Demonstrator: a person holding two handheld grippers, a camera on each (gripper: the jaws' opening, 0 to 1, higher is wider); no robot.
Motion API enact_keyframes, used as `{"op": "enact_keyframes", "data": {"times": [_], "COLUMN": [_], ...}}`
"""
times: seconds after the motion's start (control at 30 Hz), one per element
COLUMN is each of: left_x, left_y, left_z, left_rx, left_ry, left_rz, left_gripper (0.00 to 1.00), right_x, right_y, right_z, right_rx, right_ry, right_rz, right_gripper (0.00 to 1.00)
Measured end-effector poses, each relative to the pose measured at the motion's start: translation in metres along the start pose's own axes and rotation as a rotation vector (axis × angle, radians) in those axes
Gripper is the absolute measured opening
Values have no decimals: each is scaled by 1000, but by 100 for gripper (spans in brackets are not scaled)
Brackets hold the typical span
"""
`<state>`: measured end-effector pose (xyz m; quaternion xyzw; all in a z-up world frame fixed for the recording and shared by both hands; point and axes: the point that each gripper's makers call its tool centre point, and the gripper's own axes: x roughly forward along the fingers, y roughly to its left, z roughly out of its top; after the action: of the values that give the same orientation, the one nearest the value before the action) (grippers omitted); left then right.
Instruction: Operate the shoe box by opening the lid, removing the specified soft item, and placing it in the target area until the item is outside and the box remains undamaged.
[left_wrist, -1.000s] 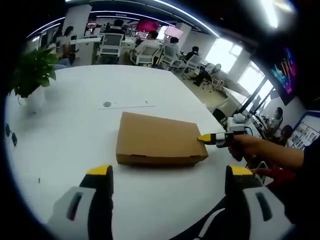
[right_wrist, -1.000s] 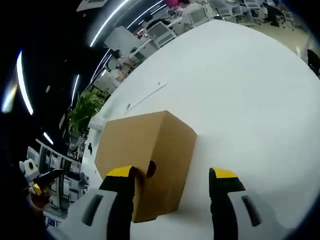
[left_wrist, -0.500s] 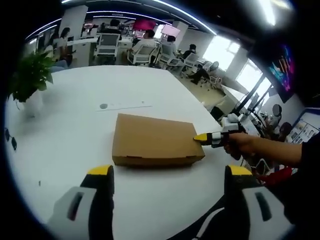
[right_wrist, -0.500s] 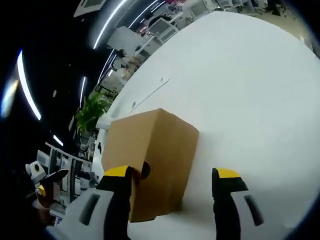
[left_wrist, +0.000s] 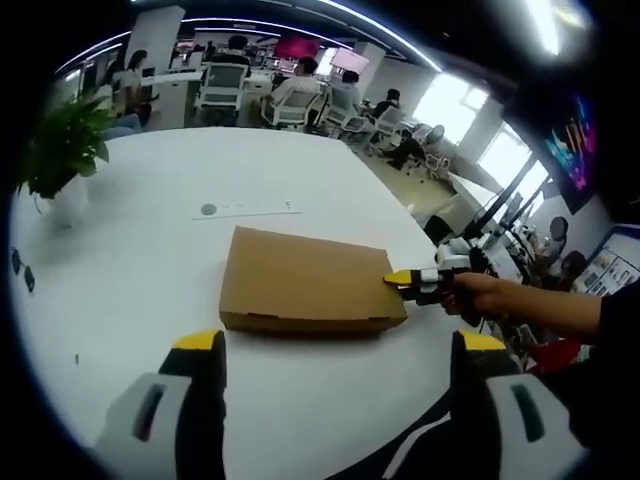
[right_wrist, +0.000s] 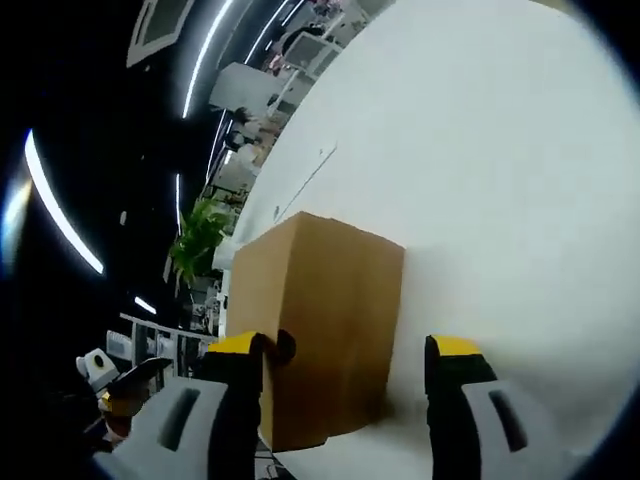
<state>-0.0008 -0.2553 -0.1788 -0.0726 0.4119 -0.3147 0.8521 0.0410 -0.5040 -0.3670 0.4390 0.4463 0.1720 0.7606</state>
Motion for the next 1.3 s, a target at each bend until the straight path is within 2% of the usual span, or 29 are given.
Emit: {"op": "enact_keyframes", "data": {"times": [0.1, 0.23, 0.33, 0.47, 0.7, 0.8, 0.93, 1.03, 1.3], "left_x": [-2, -3, -5, -3, -2, -2, -4, -3, -4], "left_y": [-4, 1, 2, 2, -1, 0, -2, 2, 8], "left_z": [-4, -5, -3, -3, -5, -5, -10, -13, -17], "left_rx": [5, -5, 4, -6, 0, -3, 30, 26, 17], "left_ry": [11, 7, -14, -12, -6, -4, 14, 21, 21], "left_rz": [-2, 6, 9, 3, -6, -7, -34, -26, -28], "left_gripper": [94, 94, 92, 92, 90, 89, 76, 79, 78], "right_x": [1, 2, 4, 5, 0, 1, 2, 1, -1], "right_y": [8, 8, 12, 19, 26, 23, 22, 23, 24], "right_z": [-1, 0, 0, -1, -8, -4, -3, -3, -2], "right_rx": [31, 29, 39, 57, 48, 52, 63, 62, 71], "right_ry": [12, 10, 9, 15, 8, 5, 6, 11, 10], "right_rz": [44, 38, 54, 82, 76, 65, 53, 42, 25], "right_gripper": [57, 57, 53, 48, 47, 46, 45, 43, 39]}}
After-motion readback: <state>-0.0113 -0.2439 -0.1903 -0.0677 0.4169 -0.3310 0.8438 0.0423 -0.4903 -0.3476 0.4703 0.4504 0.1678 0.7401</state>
